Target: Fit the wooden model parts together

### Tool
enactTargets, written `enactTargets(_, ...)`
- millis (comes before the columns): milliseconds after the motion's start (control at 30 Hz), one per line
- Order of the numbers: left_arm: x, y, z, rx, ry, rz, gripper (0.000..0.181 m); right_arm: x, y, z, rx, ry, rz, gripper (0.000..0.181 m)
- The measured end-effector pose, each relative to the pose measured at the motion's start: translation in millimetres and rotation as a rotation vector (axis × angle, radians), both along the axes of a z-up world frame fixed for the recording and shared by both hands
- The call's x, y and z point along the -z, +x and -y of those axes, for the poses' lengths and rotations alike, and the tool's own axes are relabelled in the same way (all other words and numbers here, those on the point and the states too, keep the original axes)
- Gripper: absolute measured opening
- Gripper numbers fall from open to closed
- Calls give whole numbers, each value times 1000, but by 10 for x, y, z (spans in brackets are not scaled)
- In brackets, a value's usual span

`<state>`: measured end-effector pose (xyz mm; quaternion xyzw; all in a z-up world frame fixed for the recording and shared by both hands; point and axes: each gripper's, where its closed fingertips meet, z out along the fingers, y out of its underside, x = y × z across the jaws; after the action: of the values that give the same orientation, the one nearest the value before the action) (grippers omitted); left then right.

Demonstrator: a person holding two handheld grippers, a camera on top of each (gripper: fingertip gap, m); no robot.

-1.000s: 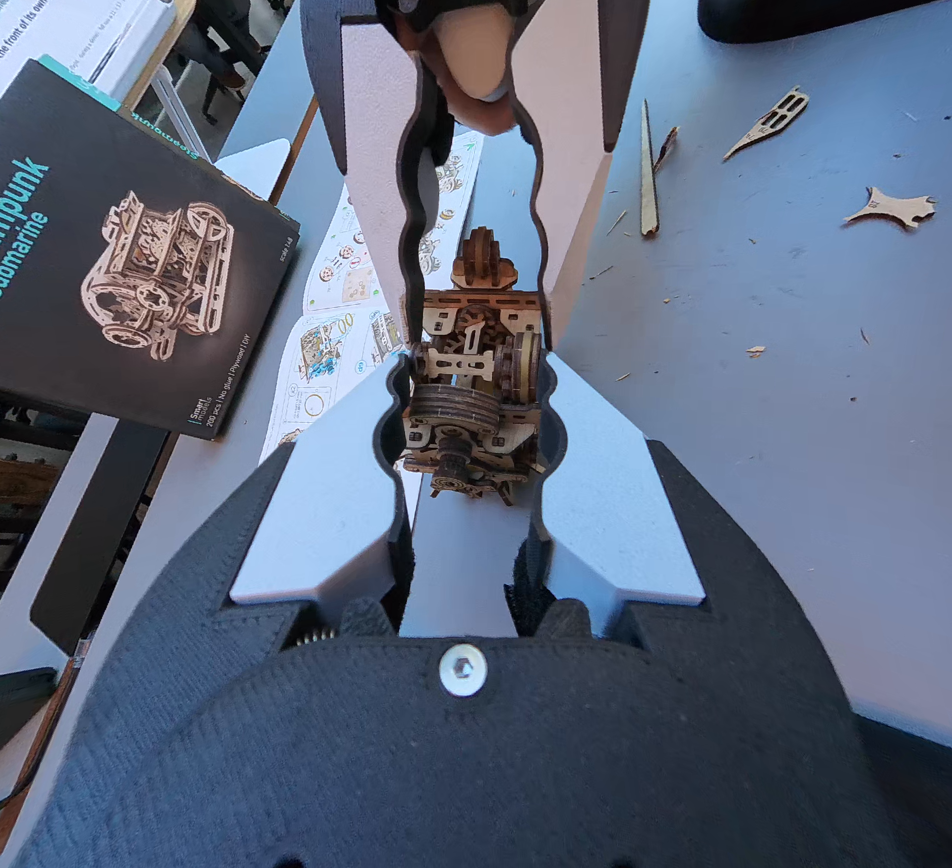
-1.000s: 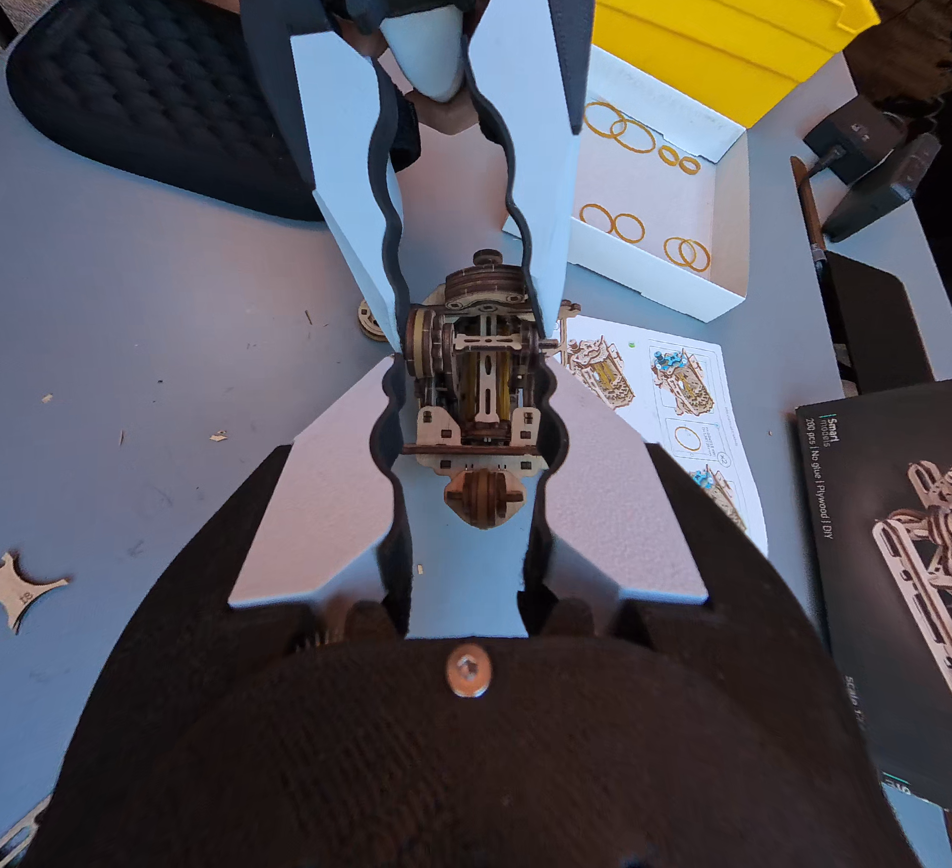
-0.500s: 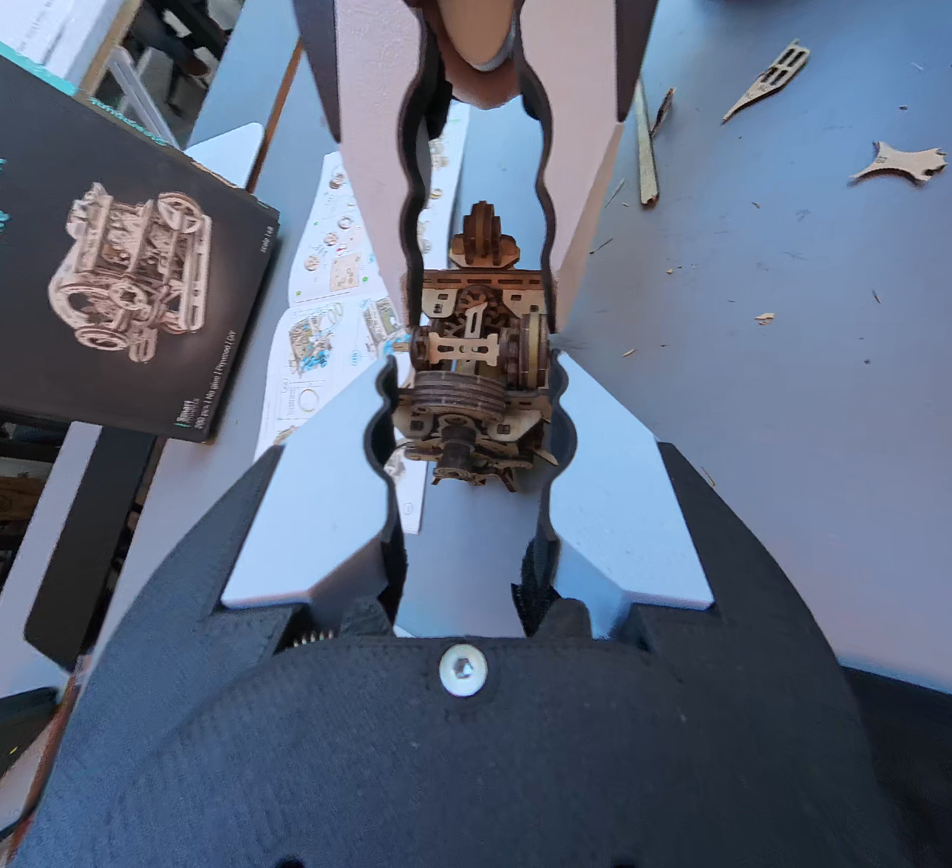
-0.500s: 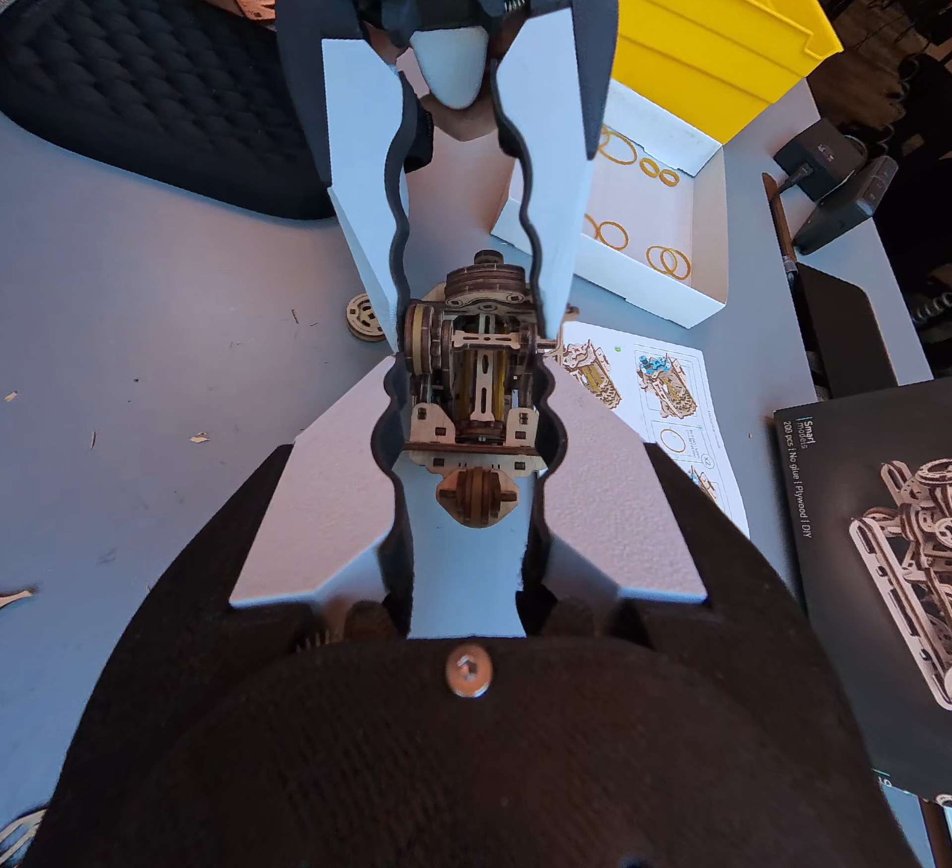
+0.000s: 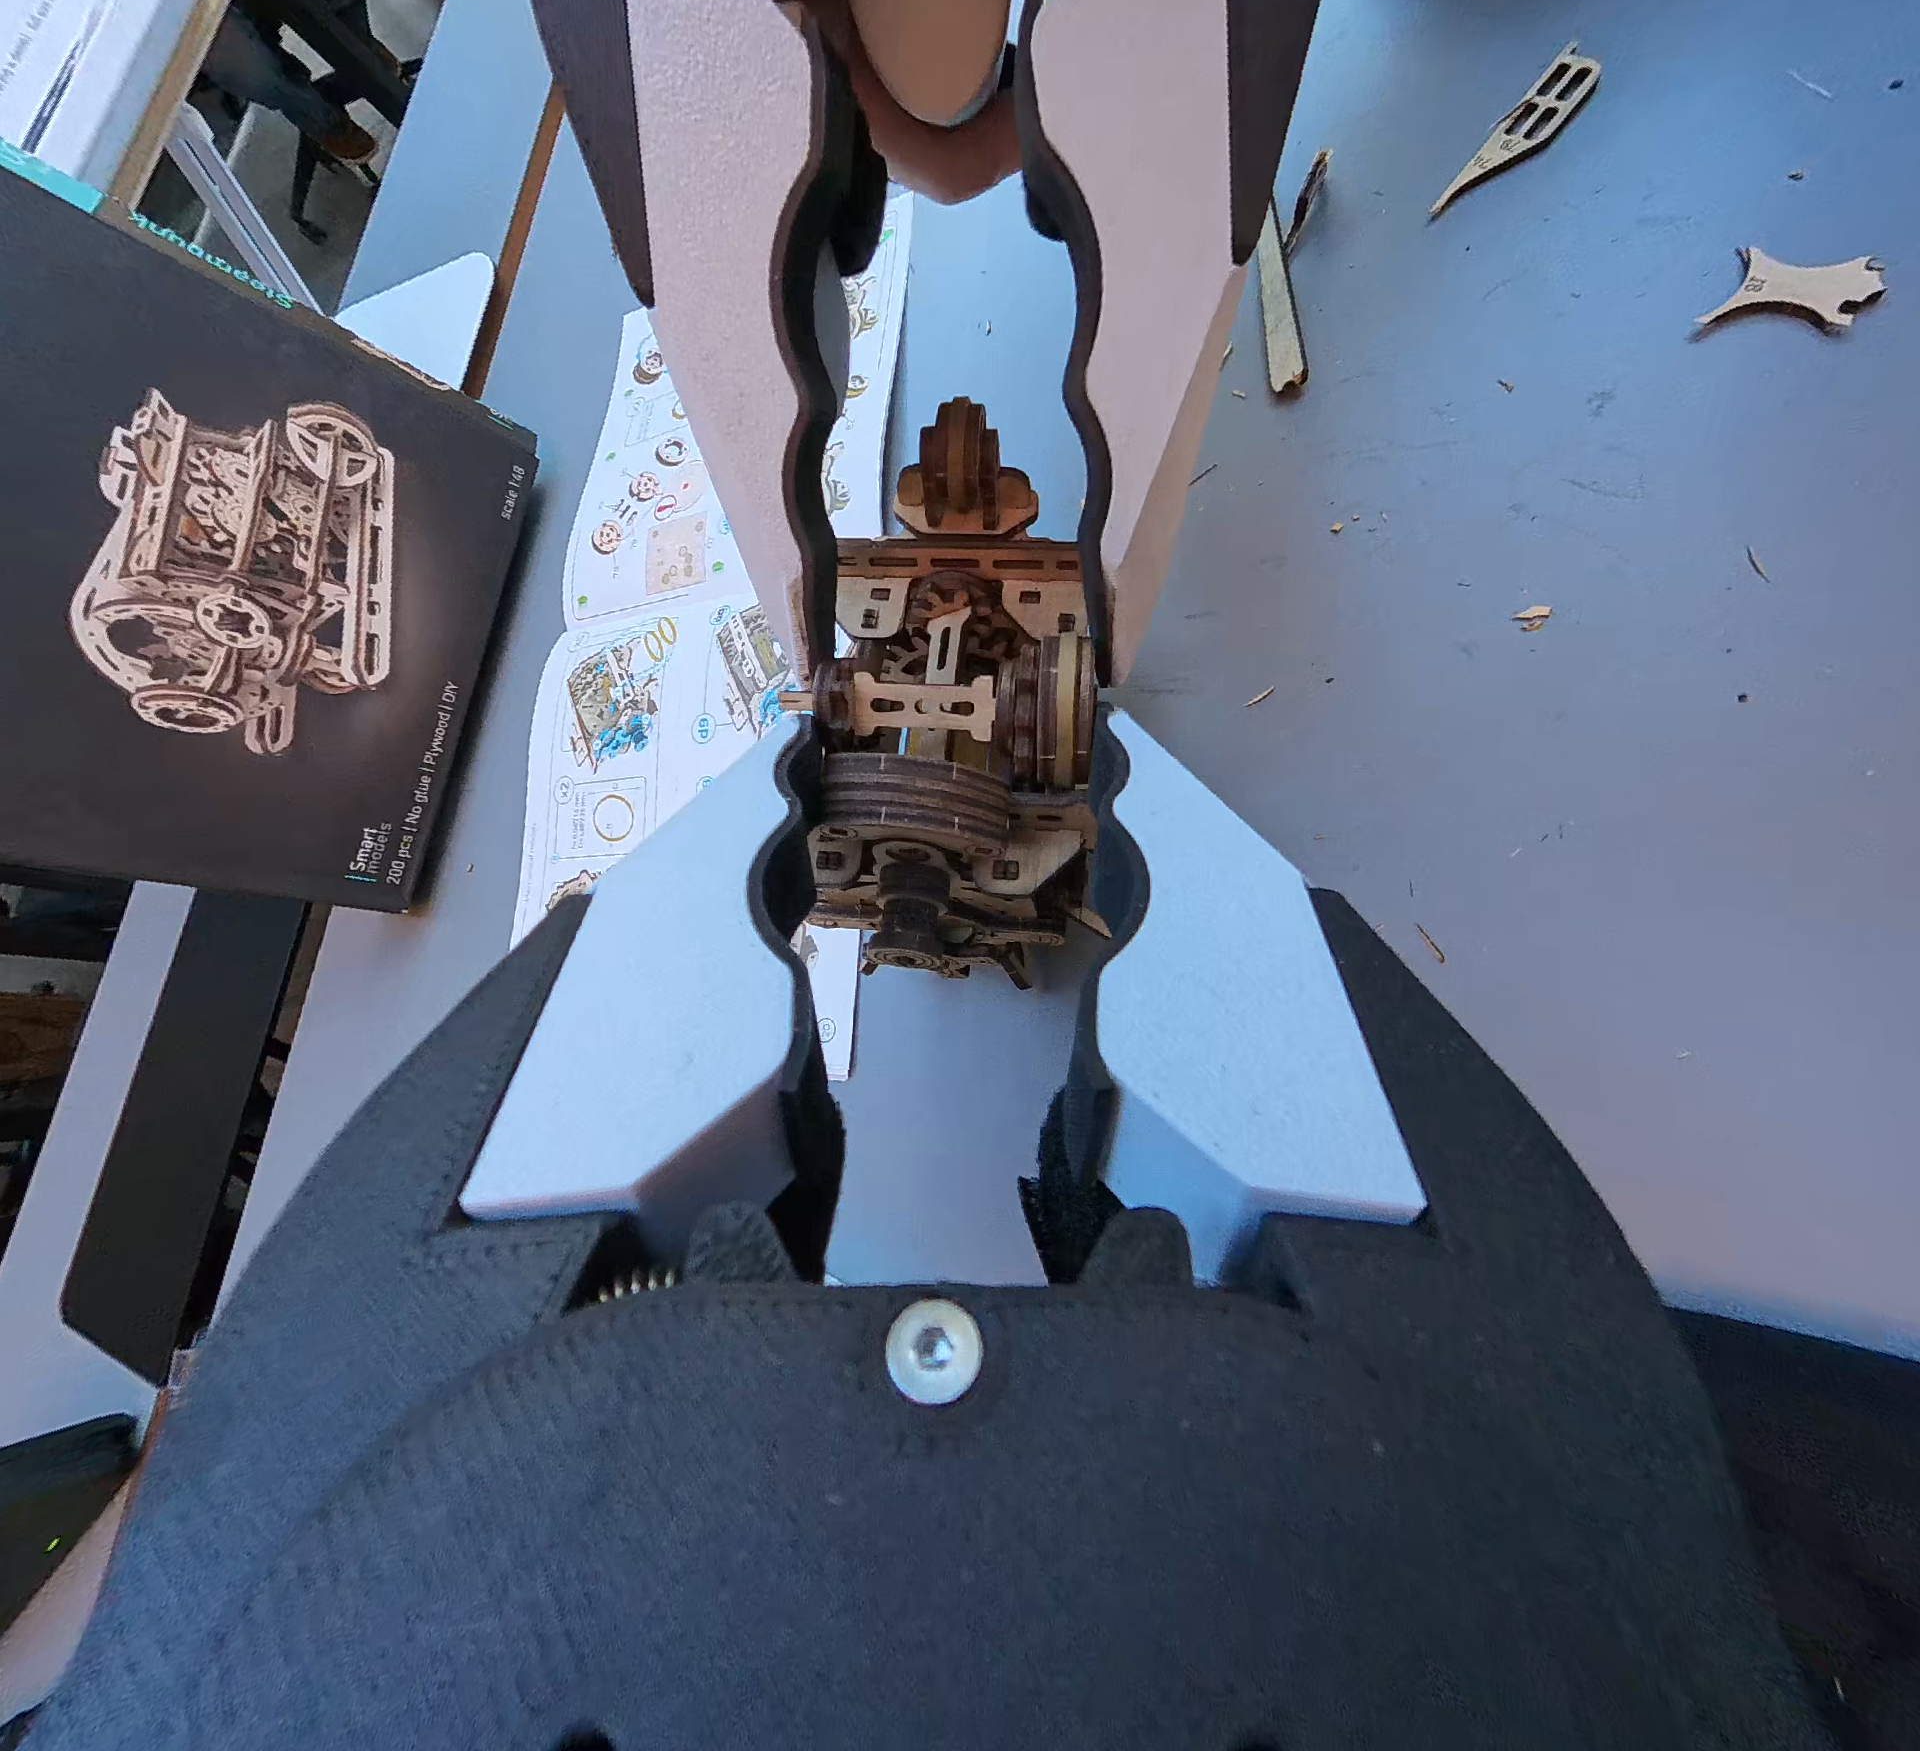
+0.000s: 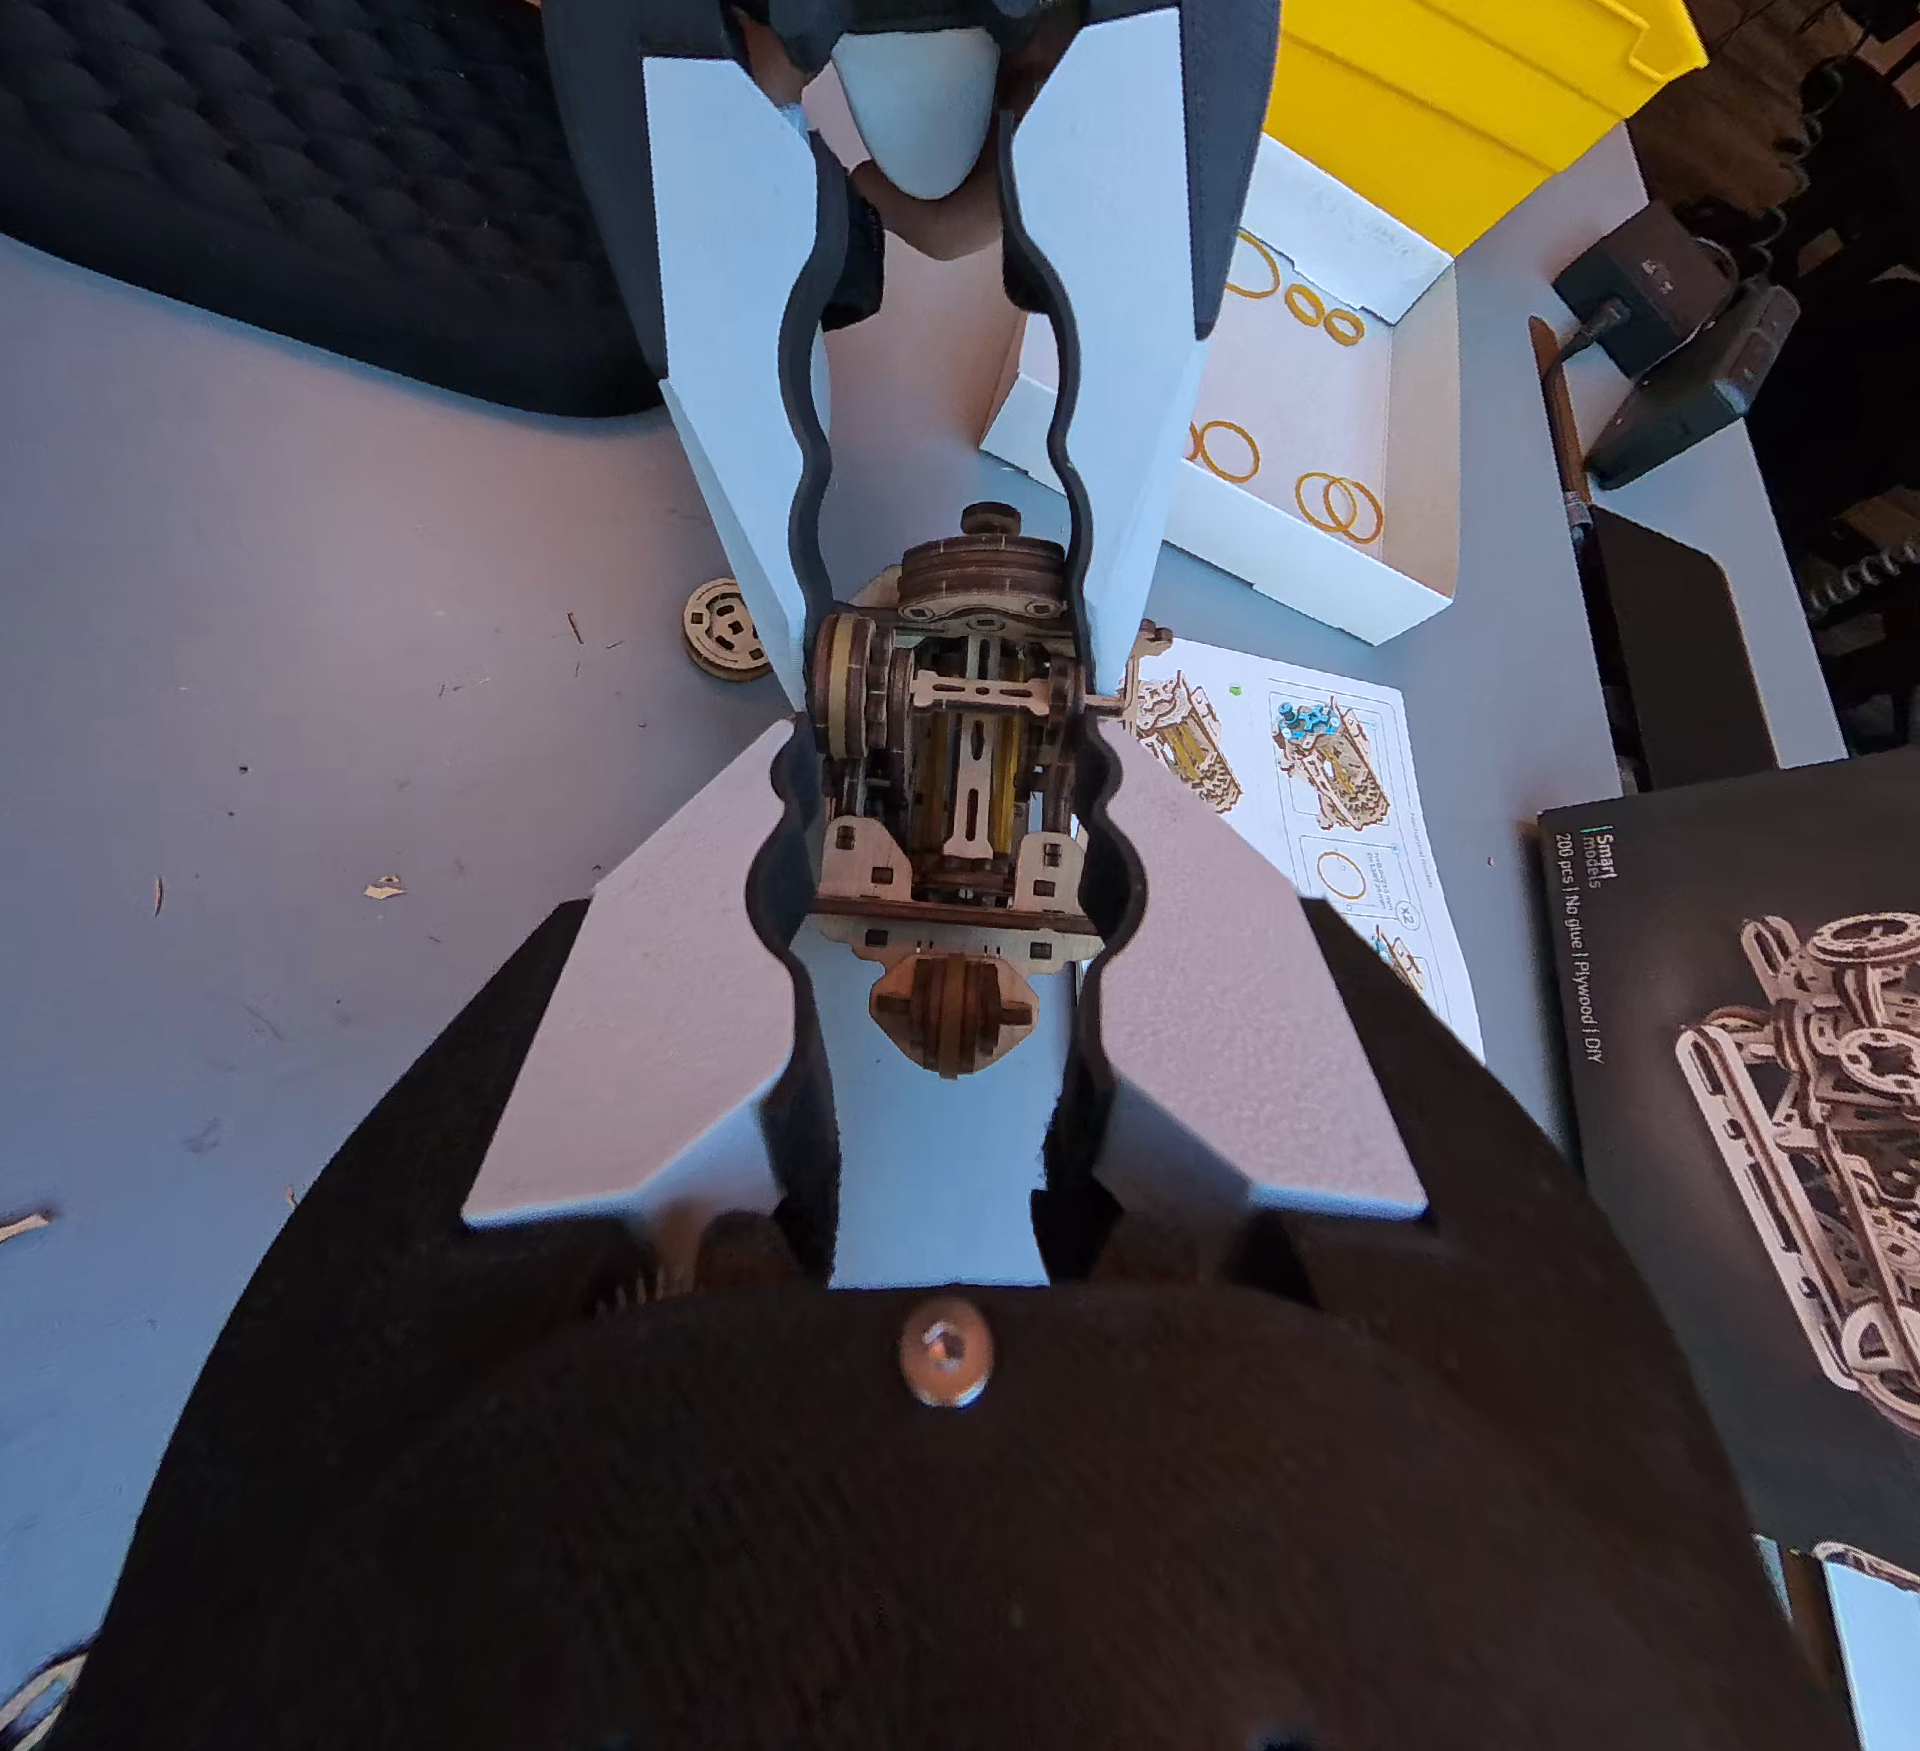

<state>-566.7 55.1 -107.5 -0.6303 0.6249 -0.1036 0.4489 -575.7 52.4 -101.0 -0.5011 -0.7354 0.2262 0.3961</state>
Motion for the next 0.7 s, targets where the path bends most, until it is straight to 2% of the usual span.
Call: enactTargets(700,0,0,-21,-17,1,1,49,0,5,-24,1,10,0,47)
